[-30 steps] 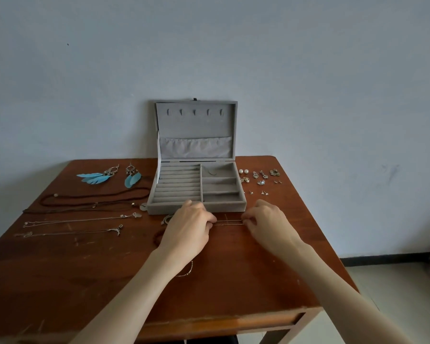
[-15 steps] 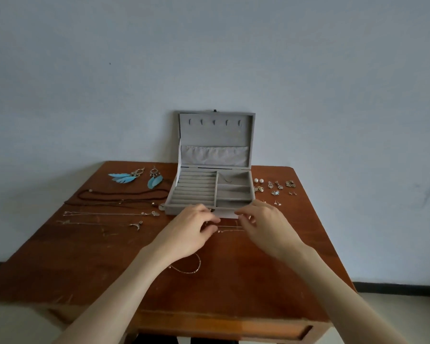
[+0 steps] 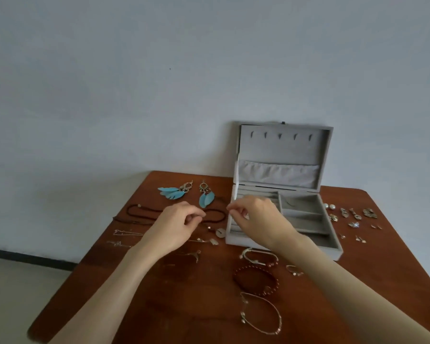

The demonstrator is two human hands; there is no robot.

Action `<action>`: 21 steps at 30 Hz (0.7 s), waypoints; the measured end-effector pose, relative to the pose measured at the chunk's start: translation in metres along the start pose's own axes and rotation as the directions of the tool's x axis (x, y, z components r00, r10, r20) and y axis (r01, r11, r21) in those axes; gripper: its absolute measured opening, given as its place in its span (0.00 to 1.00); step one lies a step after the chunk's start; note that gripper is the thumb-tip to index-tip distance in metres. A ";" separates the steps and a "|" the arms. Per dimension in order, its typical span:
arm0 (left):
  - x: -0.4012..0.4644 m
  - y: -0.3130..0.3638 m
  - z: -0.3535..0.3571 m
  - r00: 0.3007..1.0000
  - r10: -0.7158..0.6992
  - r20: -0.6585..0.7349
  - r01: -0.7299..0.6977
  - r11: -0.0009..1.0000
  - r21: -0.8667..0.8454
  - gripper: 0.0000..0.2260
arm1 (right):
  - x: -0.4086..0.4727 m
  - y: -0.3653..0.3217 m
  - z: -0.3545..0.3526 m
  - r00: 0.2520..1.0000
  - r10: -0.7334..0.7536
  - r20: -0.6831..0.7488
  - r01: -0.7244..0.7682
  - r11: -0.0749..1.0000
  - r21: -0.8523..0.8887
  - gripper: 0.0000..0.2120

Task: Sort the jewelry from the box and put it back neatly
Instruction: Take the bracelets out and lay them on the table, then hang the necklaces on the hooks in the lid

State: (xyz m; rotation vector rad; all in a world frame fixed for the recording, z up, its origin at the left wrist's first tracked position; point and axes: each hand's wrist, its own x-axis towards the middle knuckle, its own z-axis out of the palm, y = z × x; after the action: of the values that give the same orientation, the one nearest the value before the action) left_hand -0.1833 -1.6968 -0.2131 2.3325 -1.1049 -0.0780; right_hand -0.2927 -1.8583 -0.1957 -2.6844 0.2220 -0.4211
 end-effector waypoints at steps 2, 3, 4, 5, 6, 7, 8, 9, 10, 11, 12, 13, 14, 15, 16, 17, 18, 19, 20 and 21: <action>0.012 -0.020 -0.002 0.999 -0.046 -0.003 0.046 0.998 0.041 0.11 | 0.021 -0.003 0.013 1.000 -0.013 0.015 0.014 0.997 -0.077 0.13; 0.016 -0.029 -0.001 0.998 -0.060 0.001 0.060 0.996 0.064 0.12 | 0.030 -0.004 0.020 0.999 -0.033 0.030 0.037 0.986 -0.165 0.13; 0.020 -0.037 0.000 0.998 -0.063 0.008 0.062 0.994 0.089 0.13 | 0.038 -0.004 0.027 0.997 -0.045 0.057 0.059 0.961 -0.270 0.14; 0.024 -0.044 0.002 0.998 -0.060 0.014 0.058 0.991 0.117 0.13 | 0.046 -0.004 0.033 0.995 -0.037 0.089 0.067 0.928 -0.366 0.15; 0.027 -0.048 0.004 0.998 -0.058 0.015 0.055 0.989 0.138 0.14 | 0.052 -0.004 0.039 0.992 -0.007 0.122 0.061 0.894 -0.443 0.15; 0.030 -0.052 0.006 0.998 -0.057 0.005 0.055 0.987 0.149 0.14 | 0.057 -0.005 0.044 0.988 0.032 0.149 0.047 0.864 -0.501 0.15; 0.033 -0.054 0.007 0.998 -0.059 -0.005 0.060 0.987 0.150 0.14 | 0.061 -0.005 0.048 0.984 0.069 0.163 0.030 0.842 -0.538 0.14; 0.036 -0.055 0.008 0.998 -0.060 -0.014 0.061 0.987 0.147 0.14 | 0.064 -0.006 0.050 0.982 0.091 0.164 0.016 0.830 -0.557 0.13; 0.039 -0.056 0.008 0.998 -0.062 -0.017 0.064 0.988 0.144 0.13 | 0.065 -0.006 0.051 0.983 0.096 0.154 0.007 0.827 -0.561 0.12; 0.041 -0.056 0.008 0.998 -0.064 -0.018 0.065 0.988 0.140 0.12 | 0.066 -0.007 0.051 0.986 0.092 0.141 0.003 0.828 -0.561 0.11; 0.042 -0.056 0.008 0.998 -0.067 -0.018 0.069 0.988 0.136 0.09 | 0.067 -0.007 0.051 0.987 0.089 0.134 0.001 0.828 -0.561 0.10; 0.044 -0.057 0.008 0.997 -0.070 -0.015 0.071 0.988 0.138 0.07 | 0.067 -0.007 0.051 0.987 0.089 0.135 0.003 0.825 -0.566 0.10; 0.044 -0.056 0.007 0.997 -0.071 -0.007 0.071 0.984 0.162 0.05 | 0.068 -0.007 0.052 0.985 0.093 0.146 0.007 0.821 -0.571 0.10; 0.045 -0.055 0.008 0.998 -0.068 0.002 0.066 0.977 0.203 0.05 | 0.068 -0.007 0.052 0.982 0.099 0.159 0.012 0.816 -0.578 0.11; 0.044 -0.054 0.008 0.998 -0.062 0.010 0.057 0.965 0.257 0.05 | 0.068 -0.007 0.052 0.980 0.102 0.168 0.015 0.812 -0.583 0.11; 0.044 -0.054 0.009 0.999 -0.049 0.007 0.045 0.955 0.293 0.05 | 0.069 -0.008 0.053 0.980 0.102 0.169 0.015 0.815 -0.579 0.11; 0.043 -0.053 0.008 0.999 -0.039 -0.009 0.040 0.953 0.301 0.05 | 0.068 -0.008 0.053 0.983 0.097 0.158 0.007 0.830 -0.557 0.11; 0.041 -0.053 0.008 0.999 -0.029 -0.036 0.038 0.956 0.291 0.06 | 0.068 -0.008 0.053 0.986 0.098 0.137 -0.014 0.858 -0.514 0.10; 0.039 -0.052 0.006 0.998 -0.026 -0.066 0.042 0.964 0.263 0.07 | 0.067 -0.008 0.052 0.988 0.108 0.106 -0.051 0.898 -0.438 0.10; 0.038 -0.051 0.003 0.996 -0.018 -0.091 0.038 0.973 0.226 0.06 | 0.067 -0.008 0.050 0.988 0.136 0.079 -0.105 0.944 -0.313 0.09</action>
State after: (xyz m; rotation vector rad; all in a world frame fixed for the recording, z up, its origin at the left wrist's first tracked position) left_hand -0.1236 -1.6998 -0.2349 2.5267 -1.0867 0.1479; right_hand -0.2128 -1.8472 -0.2187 -2.9663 0.4553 -0.2289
